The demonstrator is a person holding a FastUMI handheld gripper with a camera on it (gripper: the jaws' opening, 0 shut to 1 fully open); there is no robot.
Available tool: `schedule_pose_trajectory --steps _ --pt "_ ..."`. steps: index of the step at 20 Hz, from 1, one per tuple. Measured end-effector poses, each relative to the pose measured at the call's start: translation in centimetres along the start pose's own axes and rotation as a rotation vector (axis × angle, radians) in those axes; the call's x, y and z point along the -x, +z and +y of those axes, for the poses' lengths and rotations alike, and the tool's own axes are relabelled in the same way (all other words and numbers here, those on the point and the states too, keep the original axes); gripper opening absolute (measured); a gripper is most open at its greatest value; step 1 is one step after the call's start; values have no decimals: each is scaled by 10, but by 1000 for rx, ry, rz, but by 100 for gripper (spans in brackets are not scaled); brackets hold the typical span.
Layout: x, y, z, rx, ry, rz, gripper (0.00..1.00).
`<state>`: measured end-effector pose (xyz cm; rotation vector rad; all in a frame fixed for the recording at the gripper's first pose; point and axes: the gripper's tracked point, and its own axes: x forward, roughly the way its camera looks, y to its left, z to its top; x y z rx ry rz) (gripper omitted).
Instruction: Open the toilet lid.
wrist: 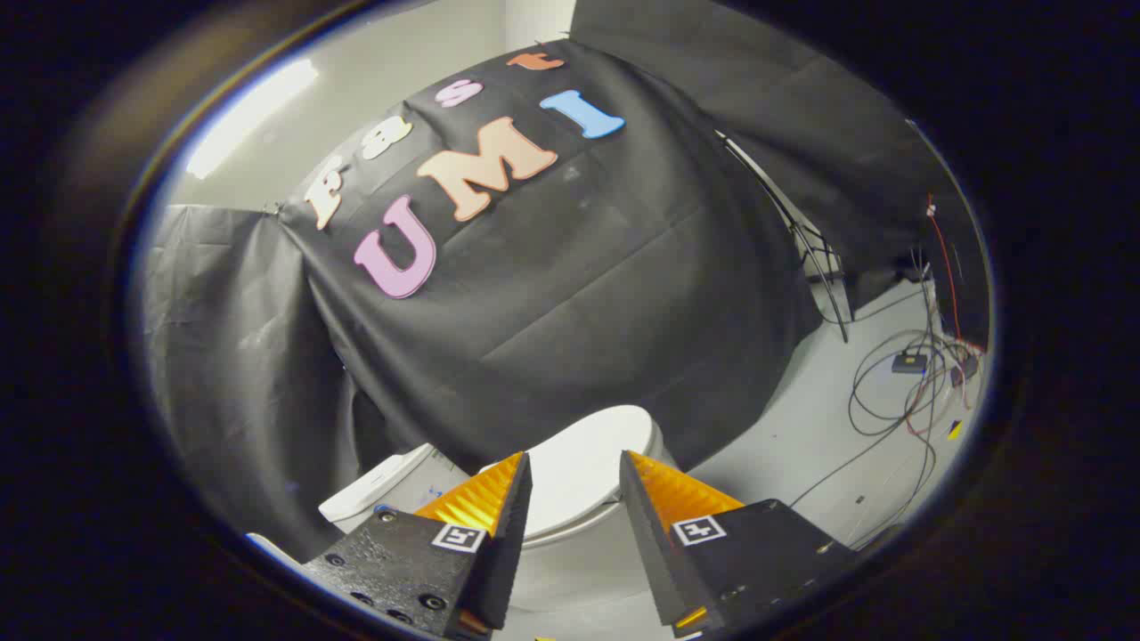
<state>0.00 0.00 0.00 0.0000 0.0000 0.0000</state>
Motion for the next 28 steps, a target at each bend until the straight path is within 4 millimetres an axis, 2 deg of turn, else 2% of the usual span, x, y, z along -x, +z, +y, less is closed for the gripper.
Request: schedule_pose_trajectory --steps 2,4,10,13,14,20,23,25,26,28 --pt "-2 -8 -8 -88 2 6 62" --pt "-7 -23 -15 -163 -3 17 53" --pt "-29 -39 -41 -389 35 -42 52" --pt "-57 -40 -51 -536 39 -104 52" --pt "-68 -49 -56 -579 31 -109 52" --pt "-122 -69 -77 -771 32 -77 52" --pt "-143 -75 -78 -814 42 -21 53" --pt "-152 -67 -73 -820 90 -21 52" --pt "-154 -63 -70 -818 111 -22 48" --pt "-165 -69 -76 -816 65 28 35"
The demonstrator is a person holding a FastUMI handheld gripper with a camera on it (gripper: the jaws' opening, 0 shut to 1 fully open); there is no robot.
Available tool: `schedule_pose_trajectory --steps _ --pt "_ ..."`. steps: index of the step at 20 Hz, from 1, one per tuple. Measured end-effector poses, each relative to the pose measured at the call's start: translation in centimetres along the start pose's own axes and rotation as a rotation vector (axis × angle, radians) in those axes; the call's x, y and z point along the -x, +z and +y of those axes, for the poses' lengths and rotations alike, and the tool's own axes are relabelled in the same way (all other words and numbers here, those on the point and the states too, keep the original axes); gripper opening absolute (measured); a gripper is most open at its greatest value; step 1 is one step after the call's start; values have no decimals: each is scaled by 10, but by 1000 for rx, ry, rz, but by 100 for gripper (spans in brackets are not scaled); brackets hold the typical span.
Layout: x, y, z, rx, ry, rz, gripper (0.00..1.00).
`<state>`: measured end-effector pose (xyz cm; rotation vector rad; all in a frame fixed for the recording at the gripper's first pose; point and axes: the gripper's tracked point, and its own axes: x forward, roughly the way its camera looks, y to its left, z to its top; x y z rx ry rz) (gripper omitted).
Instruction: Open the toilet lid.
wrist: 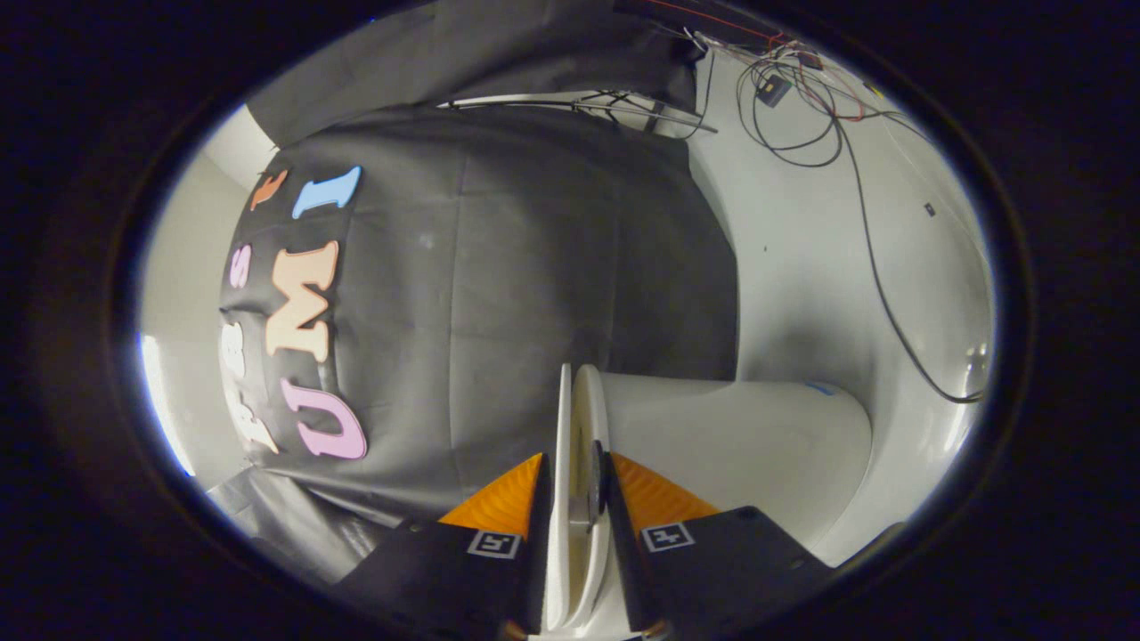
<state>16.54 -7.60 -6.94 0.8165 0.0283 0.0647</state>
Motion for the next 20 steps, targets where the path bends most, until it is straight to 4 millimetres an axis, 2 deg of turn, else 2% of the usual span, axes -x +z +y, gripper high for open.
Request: schedule_pose_trajectory --steps 1,2,3,7,15,18,20 --pt "-5 -3 -6 -13 -23 23 23" --pt "-2 -4 -2 -26 -13 35 11" --pt "0 -2 -3 -39 -11 40 4" --pt "0 0 2 -12 -5 35 3" --pt "10 -19 103 292 39 28 3" --pt "14 -38 161 393 137 17 5" --pt "13 -60 197 440 203 12 8"
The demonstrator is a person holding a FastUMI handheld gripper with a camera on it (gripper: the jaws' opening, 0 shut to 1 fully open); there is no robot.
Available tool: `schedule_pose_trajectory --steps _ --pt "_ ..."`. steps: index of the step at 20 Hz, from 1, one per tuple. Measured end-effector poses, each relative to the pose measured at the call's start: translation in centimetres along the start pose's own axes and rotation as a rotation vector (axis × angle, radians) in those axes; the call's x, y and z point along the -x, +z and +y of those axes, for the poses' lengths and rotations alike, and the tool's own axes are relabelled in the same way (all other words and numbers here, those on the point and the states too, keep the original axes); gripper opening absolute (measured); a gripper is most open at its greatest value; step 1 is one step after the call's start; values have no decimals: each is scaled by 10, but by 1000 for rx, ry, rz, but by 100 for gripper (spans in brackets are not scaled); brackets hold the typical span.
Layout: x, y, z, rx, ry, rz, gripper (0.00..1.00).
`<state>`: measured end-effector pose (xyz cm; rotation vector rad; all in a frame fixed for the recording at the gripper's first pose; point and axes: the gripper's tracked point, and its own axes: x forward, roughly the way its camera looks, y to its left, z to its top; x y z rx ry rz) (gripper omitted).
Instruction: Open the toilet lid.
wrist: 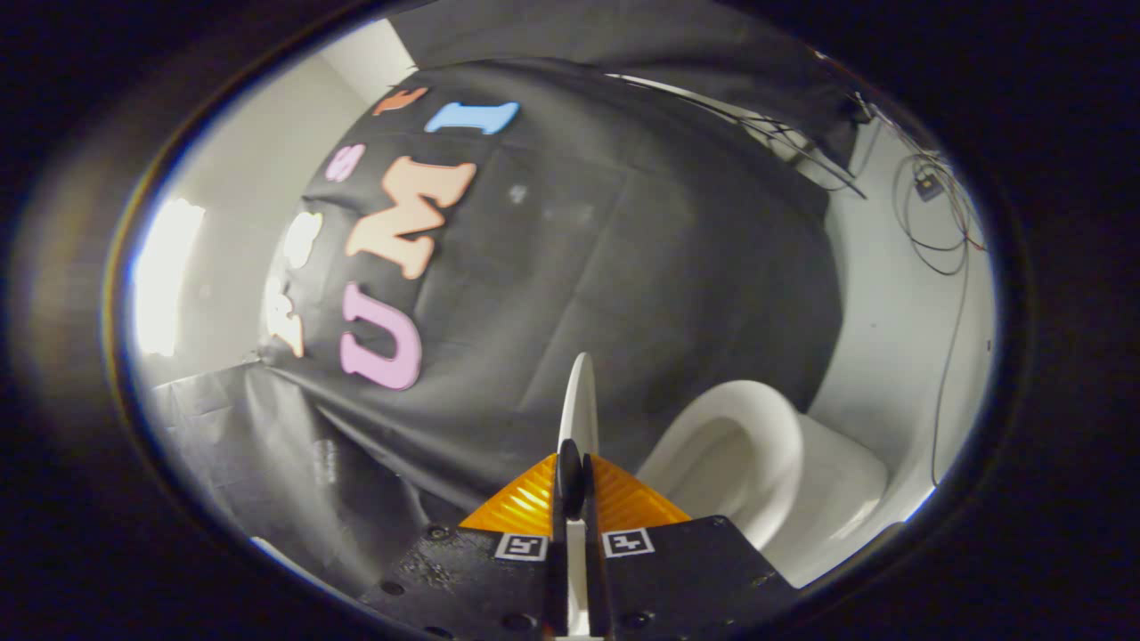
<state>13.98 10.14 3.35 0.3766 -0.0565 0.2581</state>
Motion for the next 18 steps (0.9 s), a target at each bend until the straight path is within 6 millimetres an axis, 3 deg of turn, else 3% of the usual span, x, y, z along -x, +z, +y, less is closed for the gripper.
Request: schedule_pose_trajectory --steps 4,8,18 --pt "-13 -10 56 82 48 -16 9" --pt "-26 -23 99 167 63 1 9" --pt "-43 -73 183 450 87 157 9"
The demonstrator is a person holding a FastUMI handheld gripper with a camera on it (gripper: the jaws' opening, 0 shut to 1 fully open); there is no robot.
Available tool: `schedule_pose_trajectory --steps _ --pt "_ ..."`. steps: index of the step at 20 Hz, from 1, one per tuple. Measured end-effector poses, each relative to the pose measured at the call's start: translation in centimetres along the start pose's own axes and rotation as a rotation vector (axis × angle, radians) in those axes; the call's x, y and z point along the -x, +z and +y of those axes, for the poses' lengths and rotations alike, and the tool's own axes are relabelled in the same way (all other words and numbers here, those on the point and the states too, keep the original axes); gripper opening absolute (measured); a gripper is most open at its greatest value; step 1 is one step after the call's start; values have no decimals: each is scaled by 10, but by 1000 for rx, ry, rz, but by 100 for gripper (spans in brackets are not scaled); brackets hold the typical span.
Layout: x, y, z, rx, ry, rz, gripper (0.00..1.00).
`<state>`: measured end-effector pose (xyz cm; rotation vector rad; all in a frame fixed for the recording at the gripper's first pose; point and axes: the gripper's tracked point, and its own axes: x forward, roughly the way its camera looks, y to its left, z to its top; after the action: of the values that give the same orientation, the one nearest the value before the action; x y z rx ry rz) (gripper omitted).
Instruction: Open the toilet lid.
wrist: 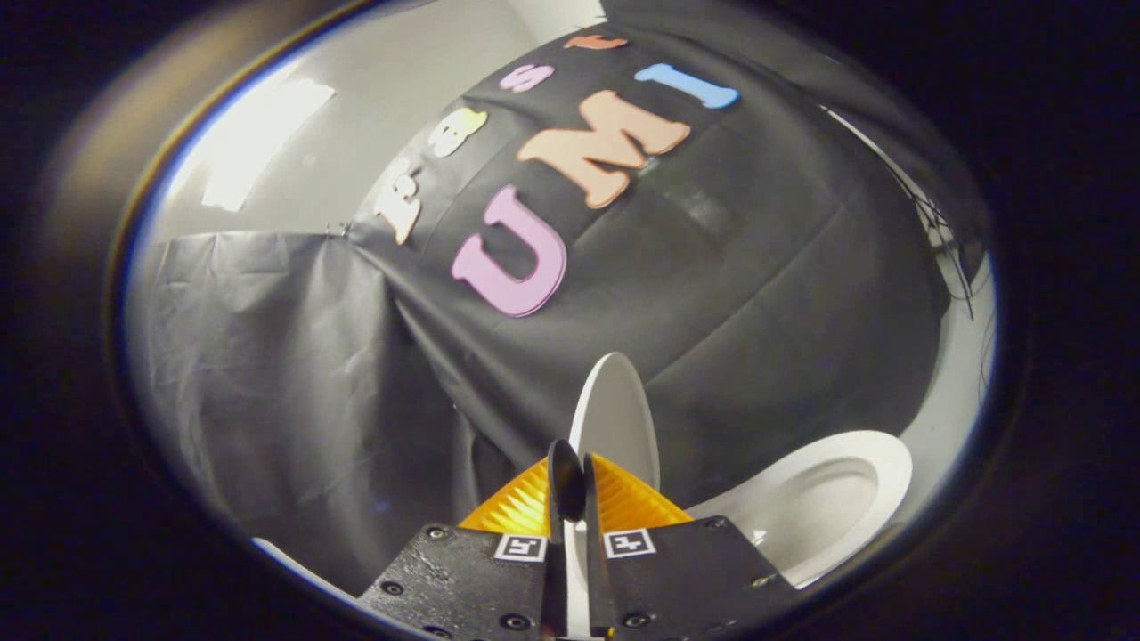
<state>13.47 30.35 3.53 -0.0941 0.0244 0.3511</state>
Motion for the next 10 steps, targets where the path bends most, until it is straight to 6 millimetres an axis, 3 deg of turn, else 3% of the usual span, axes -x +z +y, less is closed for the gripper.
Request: schedule_pose_trajectory --steps 10 --pt "-47 -31 90 295 65 180 9"
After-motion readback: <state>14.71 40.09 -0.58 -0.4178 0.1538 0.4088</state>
